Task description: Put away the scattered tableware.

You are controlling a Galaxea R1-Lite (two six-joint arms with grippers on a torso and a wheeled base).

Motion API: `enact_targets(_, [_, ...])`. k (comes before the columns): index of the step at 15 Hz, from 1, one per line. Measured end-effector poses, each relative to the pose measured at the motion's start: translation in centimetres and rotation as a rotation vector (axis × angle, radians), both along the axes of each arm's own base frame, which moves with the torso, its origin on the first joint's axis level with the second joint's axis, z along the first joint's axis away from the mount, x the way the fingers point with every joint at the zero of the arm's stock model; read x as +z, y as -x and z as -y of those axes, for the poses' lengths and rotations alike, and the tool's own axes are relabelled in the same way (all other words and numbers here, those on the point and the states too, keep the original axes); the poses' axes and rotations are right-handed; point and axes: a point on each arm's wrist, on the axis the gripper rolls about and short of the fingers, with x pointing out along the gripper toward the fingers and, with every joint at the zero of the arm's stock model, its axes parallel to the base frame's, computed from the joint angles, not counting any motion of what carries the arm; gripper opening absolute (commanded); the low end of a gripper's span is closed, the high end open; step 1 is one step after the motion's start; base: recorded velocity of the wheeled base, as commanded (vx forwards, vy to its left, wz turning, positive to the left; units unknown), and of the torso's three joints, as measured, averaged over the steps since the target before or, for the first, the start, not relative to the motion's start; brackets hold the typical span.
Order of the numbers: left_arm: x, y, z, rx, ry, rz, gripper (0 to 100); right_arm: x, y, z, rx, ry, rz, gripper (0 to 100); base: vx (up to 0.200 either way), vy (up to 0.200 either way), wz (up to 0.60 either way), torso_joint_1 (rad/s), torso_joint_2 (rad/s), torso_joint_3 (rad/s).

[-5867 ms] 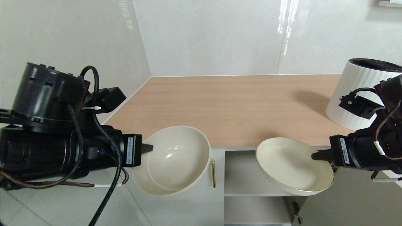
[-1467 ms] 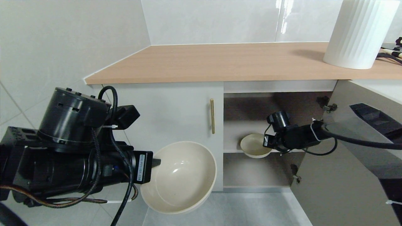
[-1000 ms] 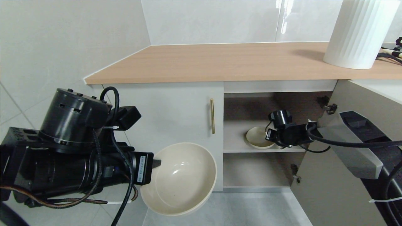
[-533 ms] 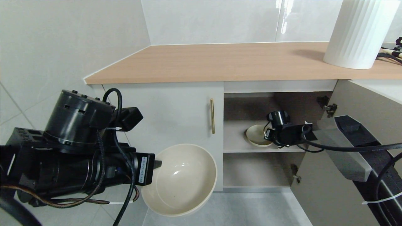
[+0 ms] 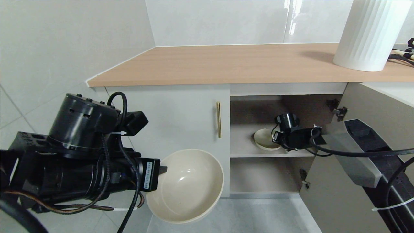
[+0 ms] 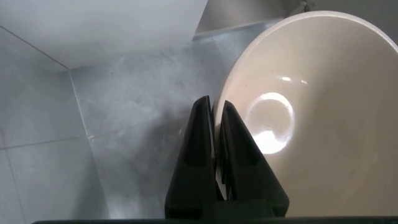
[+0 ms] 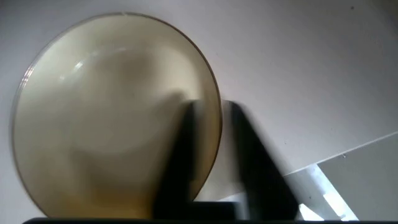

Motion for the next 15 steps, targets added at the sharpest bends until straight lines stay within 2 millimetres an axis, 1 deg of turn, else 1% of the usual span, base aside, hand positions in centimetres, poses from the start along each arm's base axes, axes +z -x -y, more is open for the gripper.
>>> enact_targets(4, [-0.3,-0.2,0.1,-0.005,-0.01,-0.007,0,0.4,0.3,0.1,-0.031,-0.01,-0.005,100,0.0,0.0,0.0,0.0,0.0,0.0])
enact_targets(6, [-0.6,-0.8,0.5,-0.022,-0.024,0.008,0,2.0,1.7,0.0,-0.038,-0.024,-0.045,100,0.0,0.0,0.0,0.0,0.0,0.0])
enact_targets(7, [-0.9,-1.1,0.9,-0.035,-0.029,0.012,0,3.0,2.8,-0.2,-0.021,-0.034,-0.072,100,0.0,0.0,0.0,0.0,0.0,0.0])
enact_targets(10, [-2.4,-1.9,2.9,-0.088,-0.084,0.021,0,7.3,7.8,-1.4,0.123,-0.075,-0.147,100,0.0,0.0,0.0,0.0,0.0,0.0])
enact_targets(12, [-3.9,-2.5,4.3,-0.095,-0.139,0.022,0,10.4,12.3,-2.2,0.269,-0.046,-0.183,100,0.0,0.0,0.0,0.0,0.0,0.0])
enact_targets(15, [-5.9,-3.4,6.5,-0.116,-0.169,0.028,0,14.8,19.5,-3.5,0.492,-0.008,-0.216,100,0.0,0.0,0.0,0.0,0.0,0.0])
